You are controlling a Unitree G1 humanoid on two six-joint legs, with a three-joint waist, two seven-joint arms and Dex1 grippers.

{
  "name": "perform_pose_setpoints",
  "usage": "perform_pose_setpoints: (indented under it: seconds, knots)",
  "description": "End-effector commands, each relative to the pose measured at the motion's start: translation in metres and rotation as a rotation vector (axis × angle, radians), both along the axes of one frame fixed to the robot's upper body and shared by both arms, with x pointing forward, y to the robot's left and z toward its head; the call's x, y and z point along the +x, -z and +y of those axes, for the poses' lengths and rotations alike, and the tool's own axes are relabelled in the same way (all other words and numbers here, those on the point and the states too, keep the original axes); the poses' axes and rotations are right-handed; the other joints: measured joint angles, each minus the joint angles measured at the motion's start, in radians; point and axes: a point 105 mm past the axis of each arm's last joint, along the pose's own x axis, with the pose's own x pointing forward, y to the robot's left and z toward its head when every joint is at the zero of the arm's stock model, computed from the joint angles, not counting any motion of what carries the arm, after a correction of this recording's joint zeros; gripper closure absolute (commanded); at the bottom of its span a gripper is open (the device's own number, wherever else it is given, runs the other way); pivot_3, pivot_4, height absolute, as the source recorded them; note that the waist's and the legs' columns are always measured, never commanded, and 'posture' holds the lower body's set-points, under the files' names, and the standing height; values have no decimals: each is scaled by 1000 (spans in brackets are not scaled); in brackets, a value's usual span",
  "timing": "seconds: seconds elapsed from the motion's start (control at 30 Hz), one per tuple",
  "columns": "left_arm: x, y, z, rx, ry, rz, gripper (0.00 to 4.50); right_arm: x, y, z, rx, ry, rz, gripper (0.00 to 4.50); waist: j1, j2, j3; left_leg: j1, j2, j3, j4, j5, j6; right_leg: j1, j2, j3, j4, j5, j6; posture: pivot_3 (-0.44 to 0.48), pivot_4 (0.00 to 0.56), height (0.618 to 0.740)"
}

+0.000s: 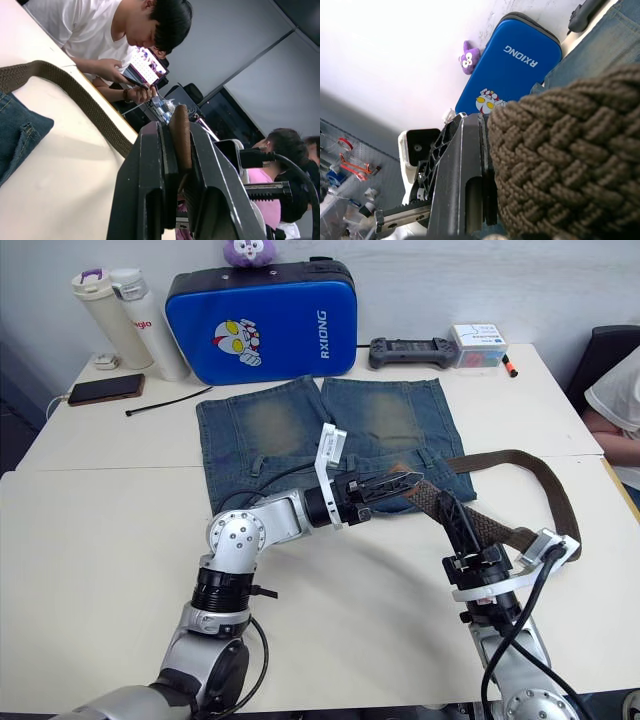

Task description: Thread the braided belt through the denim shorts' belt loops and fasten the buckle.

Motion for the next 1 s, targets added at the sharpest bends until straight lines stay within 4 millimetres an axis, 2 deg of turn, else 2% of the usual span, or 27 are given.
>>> perform_pose_setpoints:
  seconds: [0.03,0.07,0.2,0.27,0.37,0.43,0.53,0.7,0.83,0.93,1.0]
  knots:
    - [2,-12,6,9,-2,-81,3199,-2,-20,-20,-44,77,-56,4500,0,0,0,0,0,0,0,0,0,0,0,0,0,0,0,0,150,740]
    - [4,-8,8,44,-9,-89,2786,0,-20,-28,-55,105,-43,4500,0,0,0,0,0,0,0,0,0,0,0,1,0,0,0,0,150,740]
    - [14,16,8,261,-27,-259,1097,2,-23,-77,-145,297,46,4500,3,1,0,0,0,1,0,0,0,0,0,1,1,0,0,0,150,740]
    - [17,31,1,383,-16,-398,132,0,-31,-89,-184,341,53,4500,9,2,0,0,-1,1,0,0,0,0,0,2,1,0,0,0,150,740]
    - [27,56,-19,586,2,-685,49,-5,-46,-100,-318,385,64,4500,12,4,1,0,-1,2,1,0,1,0,-1,2,0,0,1,0,150,740]
    - [32,61,-36,644,19,-833,49,-6,-57,-111,-411,455,108,4500,17,5,1,-1,-2,2,1,0,2,0,-1,3,-1,1,2,0,150,740]
    - [39,64,-53,674,23,-937,49,-9,-67,-117,-509,514,152,4500,19,5,1,-2,-1,4,0,0,4,1,0,4,-4,2,3,0,150,740]
    - [59,68,-68,744,-56,-995,49,-18,-82,-105,-560,539,137,4500,12,3,2,-2,0,10,-1,-1,7,0,0,7,-6,3,5,0,150,740]
    - [70,77,-68,805,-112,-940,49,-24,-86,-97,-566,547,130,4500,8,1,3,-2,0,13,0,-2,9,0,0,10,-7,4,7,0,150,740]
    - [79,86,-62,896,-151,-980,49,-26,-88,-93,-564,552,123,4500,10,0,4,-2,0,13,1,-2,10,0,-1,11,-7,5,9,0,150,740]
    - [79,93,-60,931,-132,-990,592,-27,-90,-91,-565,553,121,4500,10,0,4,-2,0,13,1,-3,11,0,-1,11,-8,5,9,0,150,740]
